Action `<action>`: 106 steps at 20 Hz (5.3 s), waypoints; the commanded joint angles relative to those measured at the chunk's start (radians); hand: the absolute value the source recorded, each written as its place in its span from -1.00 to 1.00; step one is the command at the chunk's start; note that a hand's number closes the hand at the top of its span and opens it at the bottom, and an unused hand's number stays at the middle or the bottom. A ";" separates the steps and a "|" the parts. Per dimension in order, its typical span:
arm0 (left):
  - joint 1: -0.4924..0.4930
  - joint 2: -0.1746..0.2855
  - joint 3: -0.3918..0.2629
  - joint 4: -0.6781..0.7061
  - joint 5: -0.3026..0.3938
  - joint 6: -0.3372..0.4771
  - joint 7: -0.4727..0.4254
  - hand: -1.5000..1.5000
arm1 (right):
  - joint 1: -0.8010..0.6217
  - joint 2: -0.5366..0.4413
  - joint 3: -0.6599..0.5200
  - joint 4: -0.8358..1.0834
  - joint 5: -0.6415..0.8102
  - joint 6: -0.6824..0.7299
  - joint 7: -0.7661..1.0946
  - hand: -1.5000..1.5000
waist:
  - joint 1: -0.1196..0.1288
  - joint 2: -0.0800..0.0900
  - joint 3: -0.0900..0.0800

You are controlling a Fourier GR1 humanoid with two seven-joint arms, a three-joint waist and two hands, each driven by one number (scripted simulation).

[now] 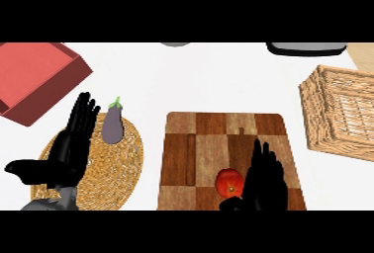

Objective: Pick the tomato from the cutting board and place it in the basket

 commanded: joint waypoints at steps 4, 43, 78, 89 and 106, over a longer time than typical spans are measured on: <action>0.000 0.007 0.015 0.002 -0.006 -0.018 -0.001 0.00 | -0.056 0.013 0.004 0.052 -0.048 -0.054 0.239 -1.00 | 0.004 0.001 0.000; 0.020 0.011 0.125 -0.010 0.001 -0.119 0.018 0.00 | -0.050 -0.305 0.054 0.278 -0.135 -0.229 -0.667 1.00 | -0.005 -0.002 0.001; 0.048 -0.091 0.092 -0.057 -0.103 -0.090 0.051 0.00 | 0.071 -0.500 -0.722 -0.577 -0.580 0.117 -0.554 1.00 | -0.013 -0.003 0.001; 0.012 -0.136 0.109 0.038 -0.133 -0.115 -0.011 0.00 | -0.003 -0.553 -1.027 -0.164 -0.742 0.128 -0.881 1.00 | -0.006 0.001 0.001; -0.030 -0.179 0.146 0.046 -0.195 -0.131 0.042 0.00 | -0.042 -0.493 -1.042 0.261 -0.579 0.061 -1.251 1.00 | -0.006 0.000 0.001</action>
